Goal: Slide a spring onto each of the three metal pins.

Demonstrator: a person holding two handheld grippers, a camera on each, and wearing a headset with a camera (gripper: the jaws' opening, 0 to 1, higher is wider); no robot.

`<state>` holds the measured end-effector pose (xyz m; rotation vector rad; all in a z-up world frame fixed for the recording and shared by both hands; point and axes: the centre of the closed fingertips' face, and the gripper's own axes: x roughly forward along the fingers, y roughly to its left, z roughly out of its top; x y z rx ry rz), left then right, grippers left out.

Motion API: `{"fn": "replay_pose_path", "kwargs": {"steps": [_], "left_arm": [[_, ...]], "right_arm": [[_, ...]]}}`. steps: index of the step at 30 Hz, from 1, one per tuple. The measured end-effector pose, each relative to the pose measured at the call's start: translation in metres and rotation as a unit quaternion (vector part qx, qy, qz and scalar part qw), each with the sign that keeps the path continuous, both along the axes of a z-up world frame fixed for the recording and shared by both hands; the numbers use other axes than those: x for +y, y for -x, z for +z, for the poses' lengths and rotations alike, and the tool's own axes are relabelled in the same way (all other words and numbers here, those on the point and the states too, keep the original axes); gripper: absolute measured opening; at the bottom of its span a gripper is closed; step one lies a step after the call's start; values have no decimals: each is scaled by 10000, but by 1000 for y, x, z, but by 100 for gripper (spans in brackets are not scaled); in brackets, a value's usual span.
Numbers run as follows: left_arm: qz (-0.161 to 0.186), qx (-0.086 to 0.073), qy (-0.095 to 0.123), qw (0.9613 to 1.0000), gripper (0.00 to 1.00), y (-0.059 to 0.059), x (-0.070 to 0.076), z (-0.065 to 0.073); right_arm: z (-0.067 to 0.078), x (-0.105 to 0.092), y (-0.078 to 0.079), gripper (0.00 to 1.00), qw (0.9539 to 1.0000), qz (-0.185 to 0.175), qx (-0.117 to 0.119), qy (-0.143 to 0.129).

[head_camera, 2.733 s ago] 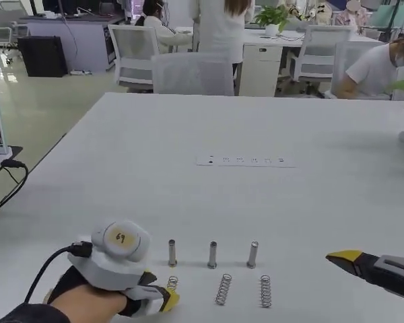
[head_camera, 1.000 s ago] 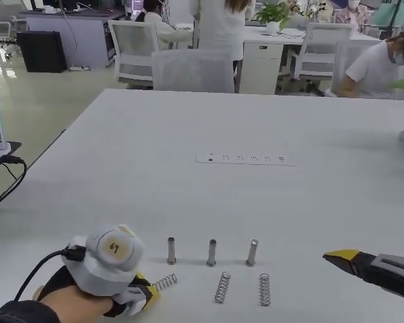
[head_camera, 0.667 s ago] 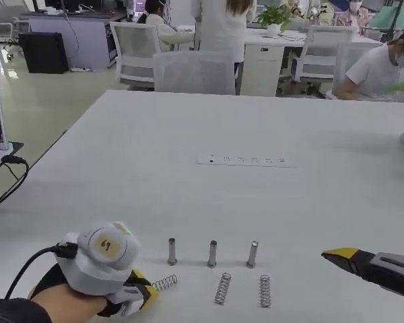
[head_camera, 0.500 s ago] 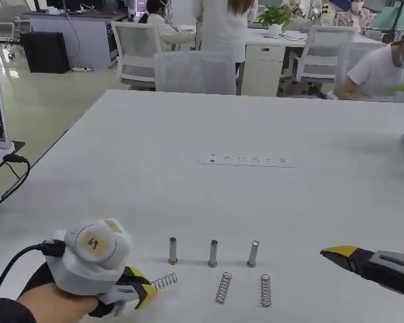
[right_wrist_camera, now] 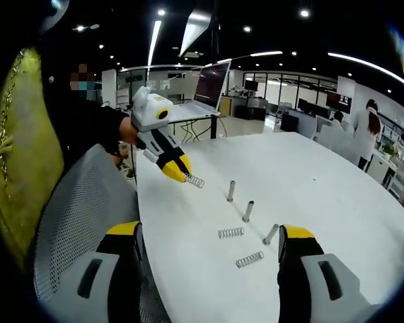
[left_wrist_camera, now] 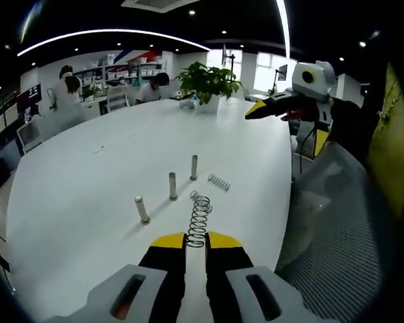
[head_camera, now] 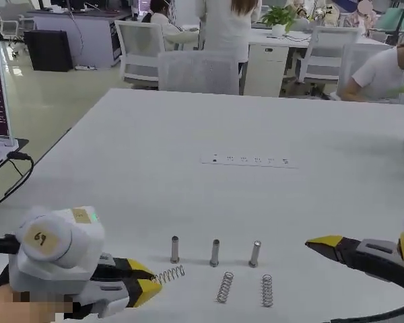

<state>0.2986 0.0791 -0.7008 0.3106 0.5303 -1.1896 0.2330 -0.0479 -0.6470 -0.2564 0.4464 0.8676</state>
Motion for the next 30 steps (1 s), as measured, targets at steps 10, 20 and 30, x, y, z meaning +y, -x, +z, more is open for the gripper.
{"fn": "replay_pose_path", "kwargs": {"steps": [10, 20, 30], "left_arm": [[-380, -89, 185, 9991, 2, 18, -16, 13], [-713, -147, 361, 9967, 2, 35, -32, 28], [-947, -180, 500, 9941, 2, 48, -41, 37]], "right_arm": [[2, 25, -2, 68, 9984, 561, 95, 46], [4, 42, -3, 50, 9962, 869, 96, -21], [0, 52, -4, 37, 9944, 1042, 158, -22]]}}
